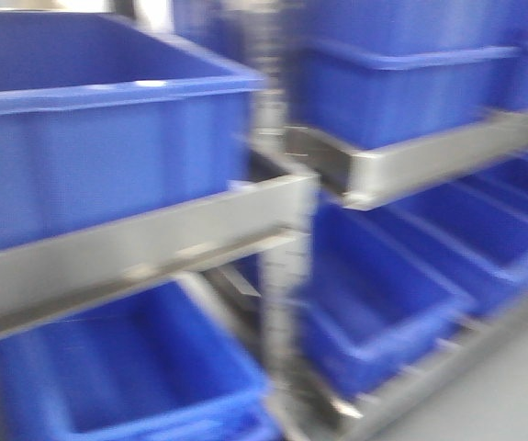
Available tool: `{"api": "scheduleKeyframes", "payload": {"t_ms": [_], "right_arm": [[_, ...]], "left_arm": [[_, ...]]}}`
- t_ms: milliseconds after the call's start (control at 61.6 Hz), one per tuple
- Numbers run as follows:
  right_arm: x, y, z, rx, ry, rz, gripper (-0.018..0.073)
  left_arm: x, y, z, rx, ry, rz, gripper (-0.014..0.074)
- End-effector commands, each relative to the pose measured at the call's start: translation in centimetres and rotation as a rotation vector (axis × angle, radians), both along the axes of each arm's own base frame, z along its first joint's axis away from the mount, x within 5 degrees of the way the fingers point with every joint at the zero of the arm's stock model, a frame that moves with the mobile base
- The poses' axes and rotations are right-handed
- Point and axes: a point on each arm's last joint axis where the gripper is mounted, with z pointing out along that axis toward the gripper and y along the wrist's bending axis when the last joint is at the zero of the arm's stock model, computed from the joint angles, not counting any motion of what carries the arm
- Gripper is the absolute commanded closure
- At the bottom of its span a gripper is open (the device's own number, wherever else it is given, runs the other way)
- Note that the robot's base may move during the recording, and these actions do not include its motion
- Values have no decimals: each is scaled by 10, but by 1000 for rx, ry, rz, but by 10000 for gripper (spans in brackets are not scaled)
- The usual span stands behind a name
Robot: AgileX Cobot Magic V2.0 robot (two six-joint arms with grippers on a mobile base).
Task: Pick and sort blue part to right shelf
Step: 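Drive the base to the rack of blue bins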
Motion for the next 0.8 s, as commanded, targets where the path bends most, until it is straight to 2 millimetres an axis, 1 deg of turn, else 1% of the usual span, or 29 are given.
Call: {"api": "scheduleKeyframes", "payload": {"t_ms": [0, 780], "right_arm": [[-1, 1, 17, 12, -104, 12, 269], [-1, 1, 17, 12, -104, 12, 269]], "left_arm": [[1, 0, 16, -27, -94, 4, 241], [1, 0, 16, -27, -94, 4, 241]]}}
